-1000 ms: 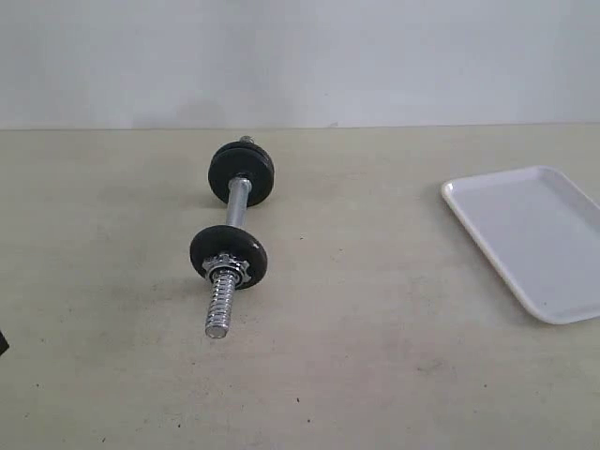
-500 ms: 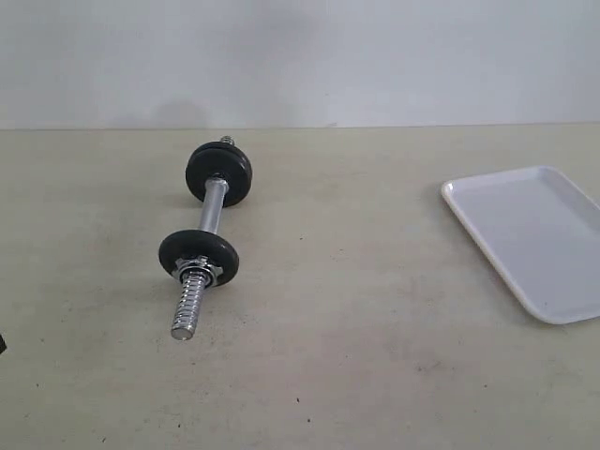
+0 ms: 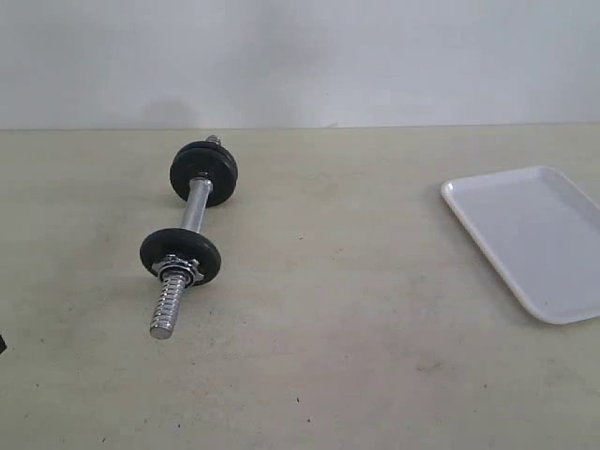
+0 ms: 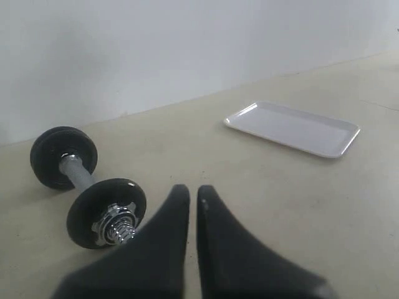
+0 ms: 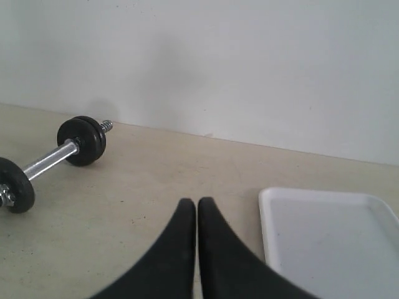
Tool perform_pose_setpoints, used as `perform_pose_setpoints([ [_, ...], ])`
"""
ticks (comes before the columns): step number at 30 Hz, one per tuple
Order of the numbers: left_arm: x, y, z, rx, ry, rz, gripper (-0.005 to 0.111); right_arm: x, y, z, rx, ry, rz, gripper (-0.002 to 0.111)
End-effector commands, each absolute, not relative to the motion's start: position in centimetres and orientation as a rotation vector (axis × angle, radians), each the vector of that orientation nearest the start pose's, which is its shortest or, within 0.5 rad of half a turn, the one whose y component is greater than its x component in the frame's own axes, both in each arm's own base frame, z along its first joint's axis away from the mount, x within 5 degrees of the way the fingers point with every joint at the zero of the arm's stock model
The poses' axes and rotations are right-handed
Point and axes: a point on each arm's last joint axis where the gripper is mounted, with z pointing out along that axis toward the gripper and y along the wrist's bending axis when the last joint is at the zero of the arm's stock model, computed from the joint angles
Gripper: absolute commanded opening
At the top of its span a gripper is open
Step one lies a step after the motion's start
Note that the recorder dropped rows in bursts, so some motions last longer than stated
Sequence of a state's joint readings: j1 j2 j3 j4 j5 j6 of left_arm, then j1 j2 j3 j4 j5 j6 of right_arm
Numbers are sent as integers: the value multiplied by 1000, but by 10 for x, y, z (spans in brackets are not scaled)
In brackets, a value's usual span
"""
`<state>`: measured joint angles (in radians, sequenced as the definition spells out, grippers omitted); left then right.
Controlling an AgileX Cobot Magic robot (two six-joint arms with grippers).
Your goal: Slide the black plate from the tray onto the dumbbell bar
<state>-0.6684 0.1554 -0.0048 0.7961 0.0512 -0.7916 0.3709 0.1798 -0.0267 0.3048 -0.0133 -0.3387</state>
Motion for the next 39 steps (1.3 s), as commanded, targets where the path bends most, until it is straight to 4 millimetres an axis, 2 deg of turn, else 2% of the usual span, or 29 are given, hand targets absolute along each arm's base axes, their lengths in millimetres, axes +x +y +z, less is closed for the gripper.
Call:
perform_pose_setpoints([
  [1, 56, -40, 200, 539, 1606, -468, 4, 66, 25, 211, -334, 1581, 236, 0],
  [5, 56, -40, 200, 539, 1606, -468, 4, 66, 25, 210, -342, 1599, 239, 0],
  [11, 56, -40, 200, 539, 1606, -468, 4, 65, 27, 197, -375, 1683, 251, 0],
  [15, 56, -40, 200, 539, 1606, -468, 4, 63, 28, 190, -346, 1770, 315, 0],
  [18, 56, -40, 200, 539, 1606, -468, 4, 62, 29, 190, -236, 1799, 413, 0],
  [39, 56, -40, 200, 539, 1606, -468, 4, 63, 29, 190, -192, 1800, 447, 0],
])
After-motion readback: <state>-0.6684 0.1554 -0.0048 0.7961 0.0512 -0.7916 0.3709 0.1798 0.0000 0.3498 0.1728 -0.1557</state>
